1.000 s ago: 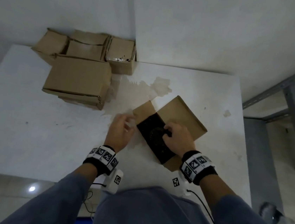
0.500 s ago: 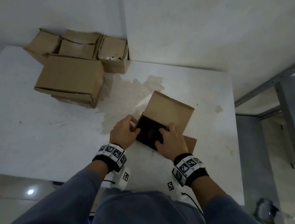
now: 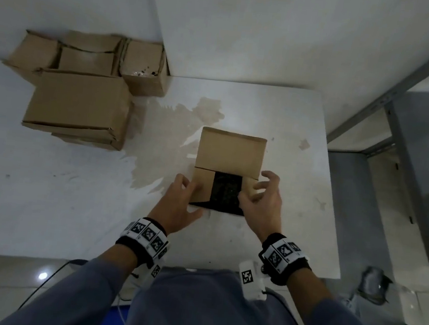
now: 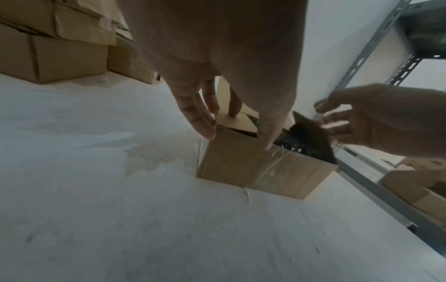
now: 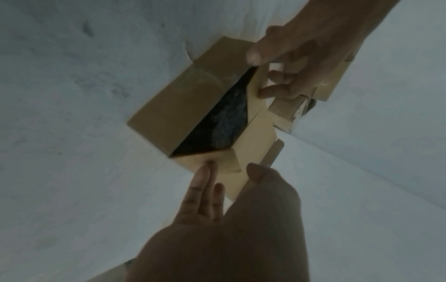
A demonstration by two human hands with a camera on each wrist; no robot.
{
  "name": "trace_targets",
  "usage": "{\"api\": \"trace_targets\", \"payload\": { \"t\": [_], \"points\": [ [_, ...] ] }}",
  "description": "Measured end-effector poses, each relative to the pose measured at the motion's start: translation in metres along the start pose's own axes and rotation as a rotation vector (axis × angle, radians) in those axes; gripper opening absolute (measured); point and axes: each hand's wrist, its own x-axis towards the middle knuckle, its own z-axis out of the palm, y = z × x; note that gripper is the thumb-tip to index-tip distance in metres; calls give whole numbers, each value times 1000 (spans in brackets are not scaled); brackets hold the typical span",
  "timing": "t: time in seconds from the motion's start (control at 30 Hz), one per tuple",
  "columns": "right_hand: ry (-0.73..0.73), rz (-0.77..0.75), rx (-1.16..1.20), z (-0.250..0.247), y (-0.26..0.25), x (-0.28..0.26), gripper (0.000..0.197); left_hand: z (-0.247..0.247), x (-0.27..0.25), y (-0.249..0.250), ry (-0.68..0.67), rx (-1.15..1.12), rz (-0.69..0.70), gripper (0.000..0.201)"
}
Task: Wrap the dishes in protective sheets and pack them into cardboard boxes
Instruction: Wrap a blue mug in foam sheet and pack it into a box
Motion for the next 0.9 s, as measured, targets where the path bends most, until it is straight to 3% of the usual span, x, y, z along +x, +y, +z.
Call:
{"api": "trace_targets", "payload": {
  "t": [0.1,0.33,0.47,0.57,0.77,0.9],
  "points": [
    [-114,-119,-99,8,4,1,43,5,-2,14,40,17,-78,61],
    [-117,-251,-214,2,30,11,30,16,10,34,102,185,-187,66],
    [-155,-214,-247,2,31,13,32,16,14,35,77,108,-206,67],
    [-226,-199,-306,5,30,14,45,12,21,36,43,124,-183,63],
    [-375,-214,-452,-1,26,25,56,2,36,37,-30,388,-130,70],
    [-399,-268,-577,1,23,28,61,3,42,39,-37,490,-101,75]
  ]
}}
